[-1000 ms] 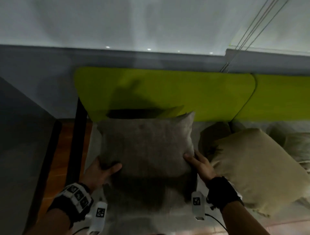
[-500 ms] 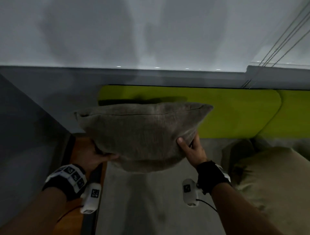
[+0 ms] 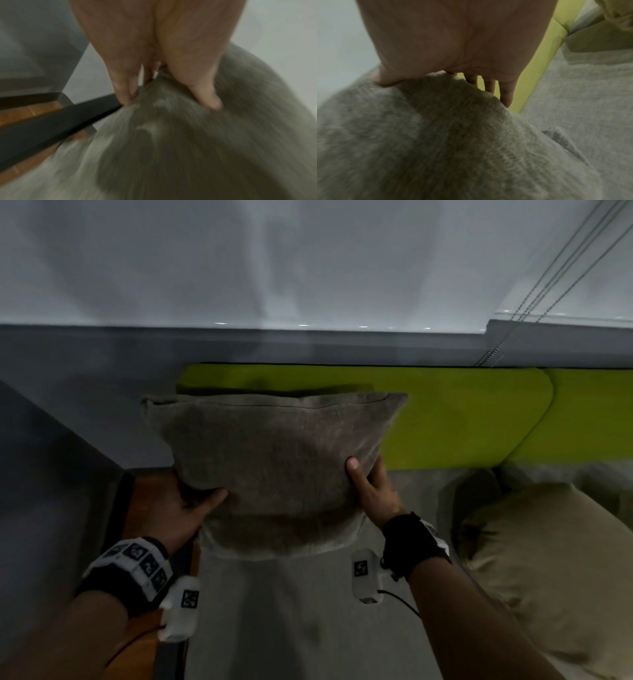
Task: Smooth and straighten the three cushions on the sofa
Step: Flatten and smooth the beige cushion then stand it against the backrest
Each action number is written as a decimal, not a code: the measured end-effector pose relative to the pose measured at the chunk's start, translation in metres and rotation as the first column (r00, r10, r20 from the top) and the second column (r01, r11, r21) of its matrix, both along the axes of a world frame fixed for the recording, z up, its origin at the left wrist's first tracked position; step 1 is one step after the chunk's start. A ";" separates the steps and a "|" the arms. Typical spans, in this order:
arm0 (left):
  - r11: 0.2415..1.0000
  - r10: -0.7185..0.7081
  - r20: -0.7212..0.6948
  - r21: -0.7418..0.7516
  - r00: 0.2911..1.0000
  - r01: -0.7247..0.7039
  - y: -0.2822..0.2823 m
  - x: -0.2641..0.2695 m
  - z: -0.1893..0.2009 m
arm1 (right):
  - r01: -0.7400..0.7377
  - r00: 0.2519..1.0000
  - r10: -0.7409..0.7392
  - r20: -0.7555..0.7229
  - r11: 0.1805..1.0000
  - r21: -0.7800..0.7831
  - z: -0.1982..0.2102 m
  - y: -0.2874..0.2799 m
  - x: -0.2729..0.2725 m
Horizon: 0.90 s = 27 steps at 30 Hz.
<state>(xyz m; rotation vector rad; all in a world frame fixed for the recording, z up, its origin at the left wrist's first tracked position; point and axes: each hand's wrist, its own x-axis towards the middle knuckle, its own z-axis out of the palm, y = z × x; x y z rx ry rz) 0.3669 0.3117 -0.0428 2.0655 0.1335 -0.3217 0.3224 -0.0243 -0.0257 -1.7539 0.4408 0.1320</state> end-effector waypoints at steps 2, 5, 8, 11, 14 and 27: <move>0.990 -0.004 -0.020 0.139 1.000 0.007 -0.003 -0.025 0.001 | -0.046 0.999 0.045 -0.007 0.998 -0.047 0.005 -0.007 -0.014; 0.922 -0.166 -0.214 0.312 0.962 0.229 0.006 -0.072 -0.017 | -0.101 0.992 0.076 -0.103 0.959 -0.264 0.008 -0.032 -0.052; 0.866 -0.333 -0.364 0.247 0.870 0.435 -0.018 -0.105 -0.026 | -0.090 0.996 0.078 -0.046 0.917 -0.389 0.010 -0.072 -0.106; 0.787 -0.477 -0.345 0.243 0.808 0.568 -0.095 -0.124 -0.016 | 0.013 0.997 0.031 0.072 0.843 -0.538 0.017 -0.128 -0.168; 0.740 -0.579 -0.289 0.206 0.762 0.640 -0.185 -0.132 -0.009 | 0.165 0.983 -0.070 0.172 0.754 -0.636 0.031 -0.198 -0.227; 0.859 -0.289 -0.615 0.171 0.734 0.482 -0.530 -0.237 -0.016 | 0.091 0.930 -0.328 -0.168 0.647 -0.757 -0.002 -0.508 -0.318</move>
